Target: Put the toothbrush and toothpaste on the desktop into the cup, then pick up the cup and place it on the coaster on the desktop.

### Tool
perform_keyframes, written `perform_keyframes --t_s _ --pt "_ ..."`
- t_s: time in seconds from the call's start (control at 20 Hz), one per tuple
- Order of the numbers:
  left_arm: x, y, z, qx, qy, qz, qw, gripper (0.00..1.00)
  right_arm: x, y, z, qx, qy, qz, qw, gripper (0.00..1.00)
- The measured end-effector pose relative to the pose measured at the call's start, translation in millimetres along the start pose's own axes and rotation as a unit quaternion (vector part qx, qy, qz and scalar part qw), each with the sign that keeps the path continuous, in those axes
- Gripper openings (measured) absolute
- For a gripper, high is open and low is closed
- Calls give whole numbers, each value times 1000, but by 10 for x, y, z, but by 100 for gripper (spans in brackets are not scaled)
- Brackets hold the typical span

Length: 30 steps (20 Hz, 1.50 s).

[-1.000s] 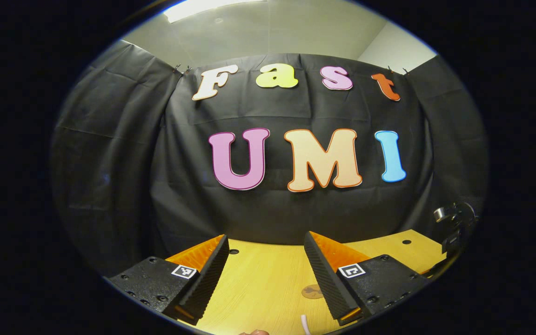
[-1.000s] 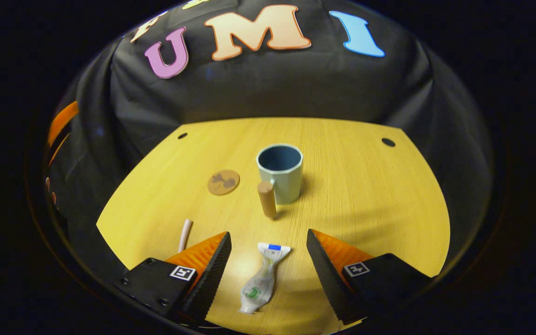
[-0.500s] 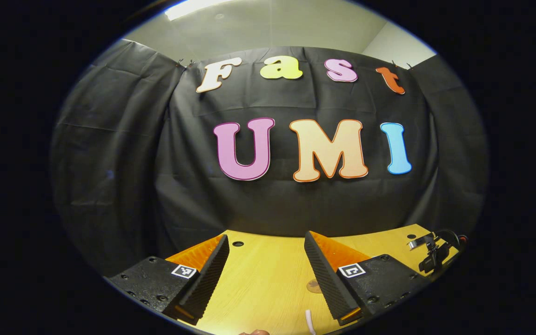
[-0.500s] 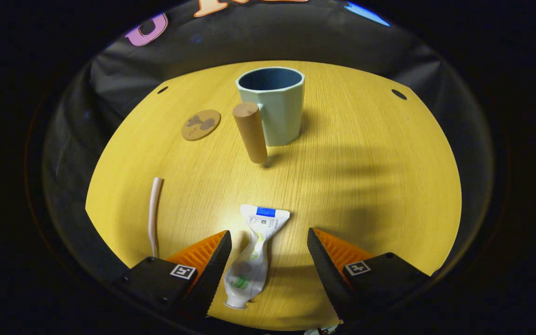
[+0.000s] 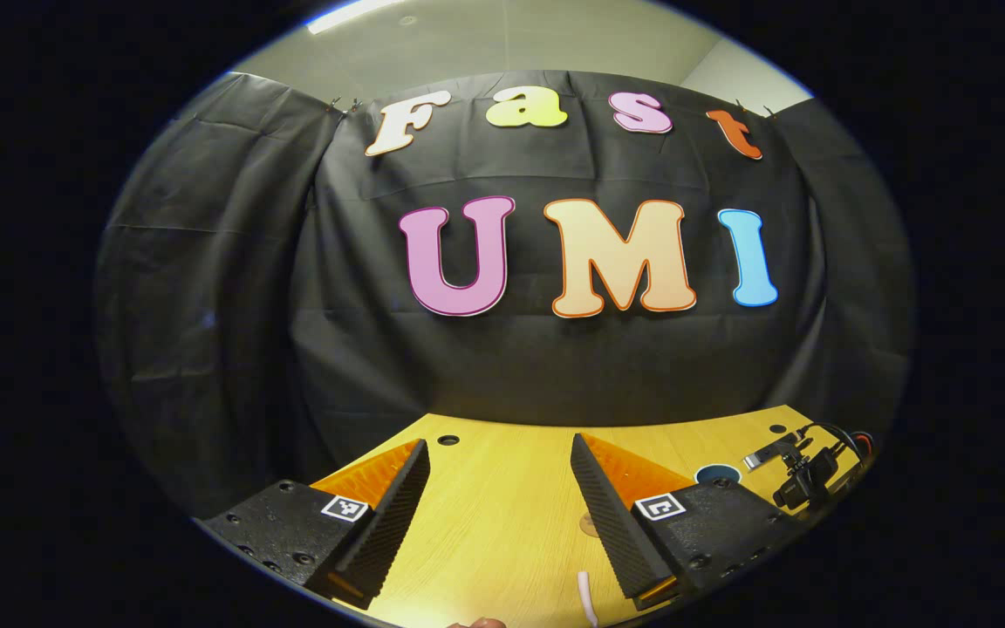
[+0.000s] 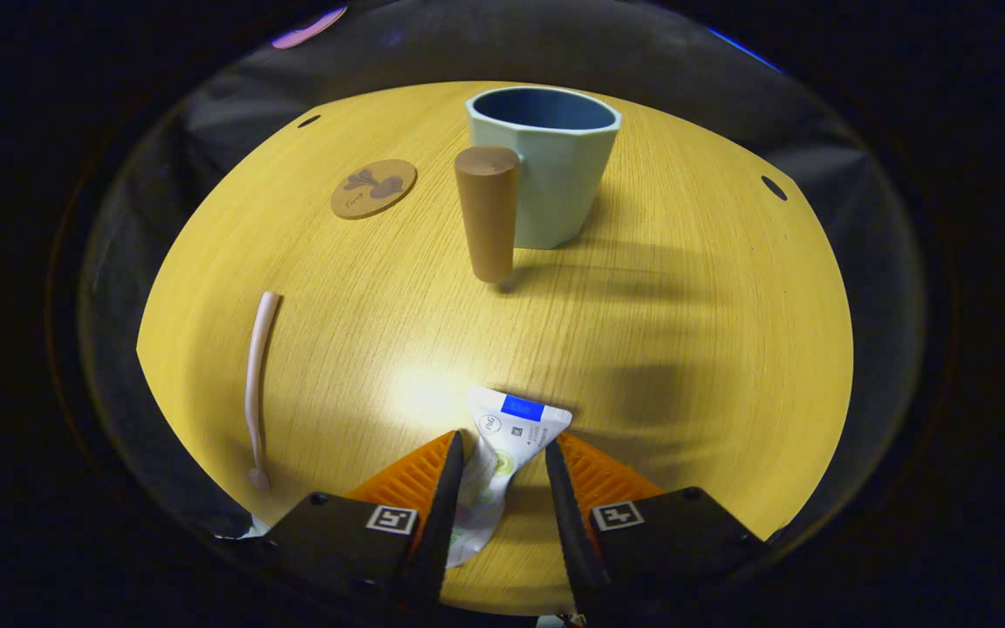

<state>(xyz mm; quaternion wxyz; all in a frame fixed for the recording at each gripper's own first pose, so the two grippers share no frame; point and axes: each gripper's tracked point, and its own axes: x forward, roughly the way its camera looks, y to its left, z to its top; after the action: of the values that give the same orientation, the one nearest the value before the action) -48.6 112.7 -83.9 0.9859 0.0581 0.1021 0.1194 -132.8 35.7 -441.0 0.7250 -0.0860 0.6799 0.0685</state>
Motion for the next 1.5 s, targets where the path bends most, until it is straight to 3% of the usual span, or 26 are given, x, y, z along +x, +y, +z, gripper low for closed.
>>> perform_keyframes --t_s 0.1,0.25,0.5,0.7,0.95,1.1,1.35,1.5 --pt "20 -16 -61 3 8 -3 1000 94 0 51 10 -12 -3 9 1000 29" --pt "54 -46 -221 2 30 -6 1000 94 -3 73 23 -40 -7 21 999 16" --pt "75 -239 -776 -8 112 -31 993 95 -1 83 25 -43 -12 25 999 16" --pt "65 -365 -1332 -17 200 -44 979 95 -5 90 22 -42 -15 25 999 16" --pt "-22 -637 -1962 -58 316 -73 944 96 0 95 33 -38 -25 29 999 16" --pt "-85 -689 -2207 -56 370 -79 924 95 -3 95 28 -37 -33 30 998 16" --pt "-348 -766 -2646 -49 483 -86 870 96 -7 95 41 -40 -35 32 998 16" --pt "-427 -782 -2807 -53 519 -74 850 96 -9 95 36 -40 -37 33 998 16"
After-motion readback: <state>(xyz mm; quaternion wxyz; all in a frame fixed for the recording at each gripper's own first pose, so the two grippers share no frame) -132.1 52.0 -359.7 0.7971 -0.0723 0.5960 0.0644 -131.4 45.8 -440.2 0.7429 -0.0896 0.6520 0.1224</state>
